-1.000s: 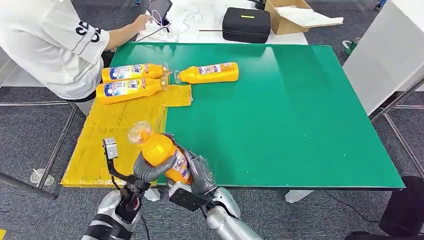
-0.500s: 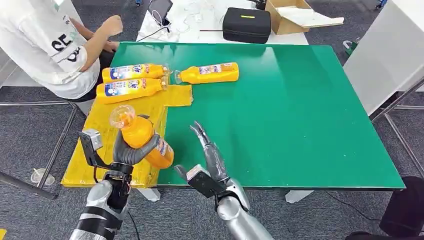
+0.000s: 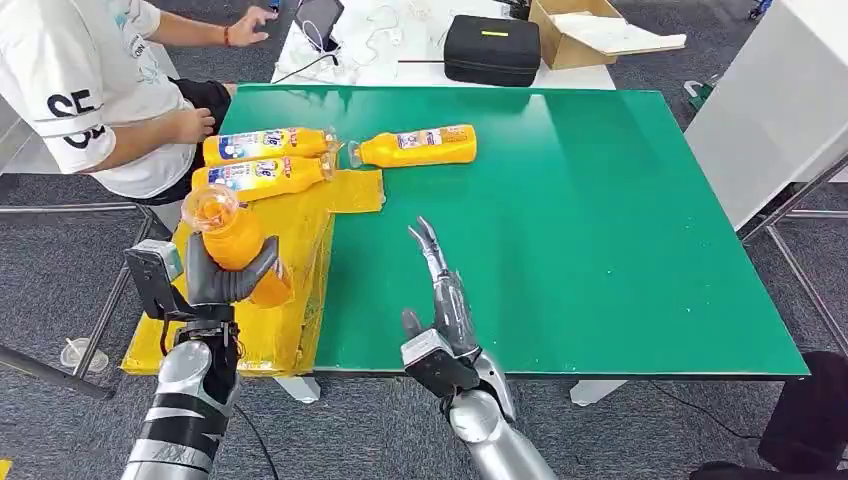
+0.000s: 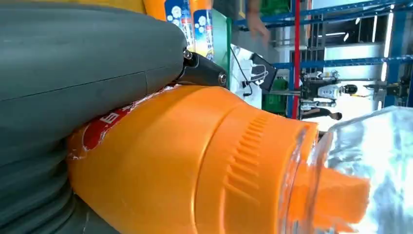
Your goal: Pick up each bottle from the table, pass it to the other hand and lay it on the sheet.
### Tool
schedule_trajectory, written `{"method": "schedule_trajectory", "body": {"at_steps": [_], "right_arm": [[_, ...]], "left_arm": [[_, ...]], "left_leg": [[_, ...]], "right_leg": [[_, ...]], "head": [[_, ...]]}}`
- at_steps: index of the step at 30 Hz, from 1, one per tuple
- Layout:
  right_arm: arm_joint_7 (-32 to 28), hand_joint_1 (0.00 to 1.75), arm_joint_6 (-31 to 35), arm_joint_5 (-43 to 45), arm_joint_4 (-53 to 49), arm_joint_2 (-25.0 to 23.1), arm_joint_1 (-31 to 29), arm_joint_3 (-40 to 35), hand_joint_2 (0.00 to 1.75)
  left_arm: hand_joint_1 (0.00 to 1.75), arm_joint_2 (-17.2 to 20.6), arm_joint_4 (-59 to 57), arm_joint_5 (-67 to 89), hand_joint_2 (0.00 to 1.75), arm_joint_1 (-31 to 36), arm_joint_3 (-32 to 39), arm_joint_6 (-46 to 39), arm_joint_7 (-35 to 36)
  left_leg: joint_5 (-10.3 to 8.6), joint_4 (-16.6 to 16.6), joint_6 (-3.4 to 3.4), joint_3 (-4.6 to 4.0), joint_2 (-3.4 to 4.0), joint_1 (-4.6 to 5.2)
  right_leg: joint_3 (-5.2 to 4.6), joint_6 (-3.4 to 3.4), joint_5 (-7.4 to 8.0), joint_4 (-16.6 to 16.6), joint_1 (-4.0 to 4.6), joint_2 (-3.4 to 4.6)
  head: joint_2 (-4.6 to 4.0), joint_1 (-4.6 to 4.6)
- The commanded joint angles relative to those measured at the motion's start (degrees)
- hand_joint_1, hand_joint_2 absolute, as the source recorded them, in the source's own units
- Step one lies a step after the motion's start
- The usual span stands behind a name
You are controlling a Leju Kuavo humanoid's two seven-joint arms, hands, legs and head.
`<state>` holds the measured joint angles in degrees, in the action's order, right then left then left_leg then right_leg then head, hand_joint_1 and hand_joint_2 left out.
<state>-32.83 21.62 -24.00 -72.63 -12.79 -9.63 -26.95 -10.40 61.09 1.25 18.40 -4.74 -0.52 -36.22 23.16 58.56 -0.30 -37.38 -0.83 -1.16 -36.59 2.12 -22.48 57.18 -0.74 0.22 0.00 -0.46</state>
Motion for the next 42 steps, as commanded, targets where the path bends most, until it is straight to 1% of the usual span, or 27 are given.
{"method": "schedule_trajectory", "body": {"at_steps": [1,2,3,4,5,6,7,10,13,15,17,18,19,21,22,23,25,26,29,32,33,34,35,38,39,41,42], "right_arm": [[-2.0,0.00,-0.4,3.2,-0.6,1.7,-2.2,-1.8,0.00],[-1.7,0.00,-1.1,3.7,0.1,1.7,-3.1,-2.4,0.00],[-1.7,0.00,-1.5,4.3,0.8,1.5,-3.9,-2.8,0.00],[-1.8,0.00,-2.1,4.7,1.6,1.4,-4.6,-3.2,0.00],[-1.8,0.00,-2.7,5.4,2.3,1.2,-5.3,-3.7,0.00],[-1.9,0.00,-3.2,5.7,2.8,1.2,-5.6,-4.0,0.00],[-1.9,0.00,-3.7,6.0,3.2,1.4,-5.9,-4.5,0.00],[-2.6,0.00,-4.6,6.5,4.1,1.6,-5.5,-5.2,0.00],[-2.8,0.00,-5.1,6.5,4.5,1.5,-5.3,-5.7,0.00],[-2.8,0.00,-5.3,6.5,4.6,1.4,-5.2,-6.0,0.00],[-2.7,0.00,-5.5,6.5,4.6,1.2,-5.1,-6.1,0.00],[-2.7,0.00,-5.5,6.5,4.7,1.2,-5.1,-6.2,0.00],[-2.7,0.00,-5.5,6.5,4.7,1.2,-5.1,-6.2,0.00],[-2.7,0.00,-5.9,6.5,4.8,1.1,-5.0,-6.2,0.00],[-2.7,0.00,-6.0,6.5,4.8,1.1,-5.0,-6.2,0.00],[-2.7,0.00,-6.1,6.6,4.7,1.0,-4.9,-6.1,0.00],[-2.7,0.00,-6.3,6.6,4.7,0.8,-4.9,-6.2,0.00],[-2.6,0.00,-6.6,6.6,4.9,0.7,-5.0,-6.4,0.00],[-2.6,0.00,-6.8,6.6,5.3,0.6,-5.1,-6.5,0.00],[-2.6,0.00,-7.0,6.7,5.6,0.6,-5.1,-6.6,0.00],[-2.5,0.00,-7.1,6.6,5.8,0.6,-5.1,-6.8,0.00],[-2.5,0.00,-7.3,6.6,6.0,0.5,-5.1,-6.9,0.00],[-2.4,0.00,-7.3,6.5,6.2,0.4,-5.1,-7.0,0.00],[-2.2,0.00,-7.4,6.3,6.8,0.3,-5.1,-7.3,0.00],[-2.2,0.00,-7.4,6.3,6.8,0.3,-5.1,-7.3,0.00],[-2.2,0.00,-7.6,6.3,7.2,0.3,-5.3,-7.3,0.00],[-2.2,0.00,-7.7,6.3,7.3,0.3,-5.4,-7.3,0.00]], "left_arm": [[1.75,4.3,-6.7,24.5,1.75,6.1,-5.3,-19.2,-3.6],[1.75,5.1,-9.2,30.3,1.75,7.5,-6.1,-23.7,-3.3],[1.75,6.2,-12.6,35.6,1.75,9.2,-7.8,-25.6,-2.5],[1.75,7.1,-16.0,41.5,1.75,10.7,-9.0,-29.6,-1.7],[1.75,8.3,-20.9,48.6,1.75,12.7,-11.8,-31.5,-0.4],[1.75,8.8,-23.7,50.8,1.75,13.8,-12.8,-31.7,-0.4],[1.75,9.7,-28.2,57.2,1.75,15.5,-15.9,-33.0,1.8],[1.75,11.4,-35.5,63.5,1.75,18.0,-19.9,-31.1,4.2],[1.75,12.3,-39.1,67.0,1.75,19.5,-22.0,-29.3,7.1],[1.75,12.7,-40.6,68.3,1.75,20.1,-22.8,-27.8,8.7],[1.75,12.4,-41.0,65.5,1.75,19.6,-20.7,-25.3,6.7],[1.75,12.4,-40.9,65.4,1.75,19.4,-20.6,-25.5,6.7],[1.75,12.4,-40.9,65.4,1.75,19.4,-20.6,-25.5,6.7],[1.75,12.6,-41.6,66.2,1.75,19.6,-21.3,-22.2,8.2],[1.75,12.6,-41.9,66.1,1.75,19.9,-21.2,-20.9,8.6],[1.75,12.4,-42.3,64.8,1.75,20.1,-20.3,-18.0,8.2],[1.75,12.5,-42.8,64.6,1.75,20.4,-20.2,-15.9,8.6],[1.75,12.4,-42.7,64.2,1.75,20.4,-19.8,-15.5,8.9],[1.75,12.1,-43.0,63.2,1.75,20.2,-18.8,-14.7,9.1],[1.75,11.9,-43.4,62.5,1.75,20.3,-18.2,-13.3,9.5],[1.75,12.0,-43.2,62.4,1.75,20.1,-18.0,-13.2,9.5],[1.75,11.9,-43.4,61.7,1.75,19.9,-17.4,-12.2,9.5],[1.75,11.9,-43.2,61.0,1.75,19.7,-16.8,-11.8,9.2],[1.75,11.6,-43.4,60.5,1.75,19.3,-16.3,-11.1,9.1],[1.75,11.6,-43.4,60.5,1.75,19.3,-16.3,-11.1,9.1],[1.75,11.3,-43.2,58.9,1.75,19.1,-15.1,-9.7,8.3],[0.77,11.1,-43.1,58.1,1.75,18.7,-14.5,-9.0,7.6]], "left_leg": [[0.08,0.0,0.06,0.25,-0.01,0.01],[0.06,0.0,0.05,0.18,0.00,0.00],[0.09,0.0,0.06,0.30,0.03,0.00],[0.03,0.0,0.03,0.13,0.01,0.01],[0.03,0.0,0.03,0.23,0.02,0.01],[0.03,0.0,0.03,0.23,0.04,0.00],[0.00,-0.1,0.02,0.20,-0.01,0.04],[0.00,-0.1,0.06,0.40,0.03,0.01],[-0.01,-0.1,0.06,0.39,0.13,0.00],[-0.01,0.0,0.03,0.25,0.14,-0.01],[0.11,-0.1,0.07,0.53,0.27,-0.02],[0.00,0.0,0.02,0.22,0.17,-0.03],[0.08,-0.1,0.04,0.41,0.26,-0.02],[-0.01,0.0,0.03,0.19,0.14,-0.01],[0.04,0.0,0.05,0.31,0.18,-0.03],[0.00,0.0,0.04,0.18,0.13,-0.02],[0.01,0.0,0.05,0.19,0.14,-0.03],[-0.04,0.0,0.03,0.07,0.13,-0.02],[0.03,0.0,0.06,0.24,0.19,-0.04],[-0.03,0.0,0.03,0.08,0.10,-0.03],[0.03,0.0,0.06,0.24,0.13,-0.02],[-0.04,0.0,0.03,0.07,0.09,-0.02],[0.05,0.0,0.06,0.29,0.18,-0.02],[0.00,0.0,0.04,0.16,0.13,-0.02],[0.06,0.0,0.06,0.32,0.16,-0.02],[-0.01,0.0,0.04,0.15,0.14,-0.02],[0.02,0.0,0.06,0.24,0.17,-0.01]], "right_leg": [[0.26,-0.07,-0.10,0.0,0.02,-0.09],[0.20,-0.07,-0.07,0.0,0.03,-0.08],[0.31,-0.11,-0.10,0.0,0.04,-0.07],[0.14,-0.06,-0.04,0.0,0.02,-0.06],[0.22,-0.10,-0.05,0.0,0.02,-0.05],[0.22,-0.09,-0.04,0.0,0.03,-0.03],[0.20,-0.07,-0.03,0.0,-0.01,-0.06],[0.42,-0.11,-0.04,-0.1,0.03,-0.06],[0.39,-0.09,-0.02,-0.1,0.03,0.04],[0.24,-0.07,-0.01,0.0,0.03,0.07],[0.48,-0.13,-0.09,-0.1,0.07,0.15],[0.20,-0.07,-0.01,0.0,0.05,0.11],[0.37,-0.11,-0.07,0.0,0.06,0.16],[0.17,-0.06,-0.02,0.0,0.04,0.08],[0.29,-0.09,-0.06,0.0,0.07,0.10],[0.18,-0.07,-0.04,0.0,0.05,0.08],[0.20,-0.08,-0.04,0.0,0.06,0.08],[0.08,-0.06,0.00,0.0,0.05,0.09],[0.25,-0.10,-0.05,0.0,0.07,0.11],[0.11,-0.06,-0.01,0.0,0.04,0.07],[0.27,-0.10,-0.07,0.0,0.05,0.06],[0.10,-0.06,-0.01,0.0,0.04,0.07],[0.29,-0.10,-0.08,0.0,0.06,0.11],[0.18,-0.07,-0.03,0.0,0.05,0.11],[0.33,-0.10,-0.09,0.0,0.06,0.10],[0.17,-0.06,-0.02,0.0,0.04,0.11],[0.24,-0.08,-0.04,0.0,0.04,0.12]], "head": [[0.00,0.00],[0.00,0.02],[0.00,0.00],[0.00,0.00],[0.00,0.02],[0.00,0.00],[0.00,-0.02],[0.00,0.00],[0.00,0.00],[0.00,-0.02],[0.00,0.02],[0.00,0.00],[0.00,0.00],[0.00,0.00],[0.00,0.00],[0.00,0.00],[0.02,0.02],[0.00,0.00],[0.00,0.00],[0.00,0.02],[0.02,0.00],[0.00,0.02],[0.00,0.00],[0.00,0.00],[0.00,0.00],[0.00,0.00],[0.00,0.00]]}}
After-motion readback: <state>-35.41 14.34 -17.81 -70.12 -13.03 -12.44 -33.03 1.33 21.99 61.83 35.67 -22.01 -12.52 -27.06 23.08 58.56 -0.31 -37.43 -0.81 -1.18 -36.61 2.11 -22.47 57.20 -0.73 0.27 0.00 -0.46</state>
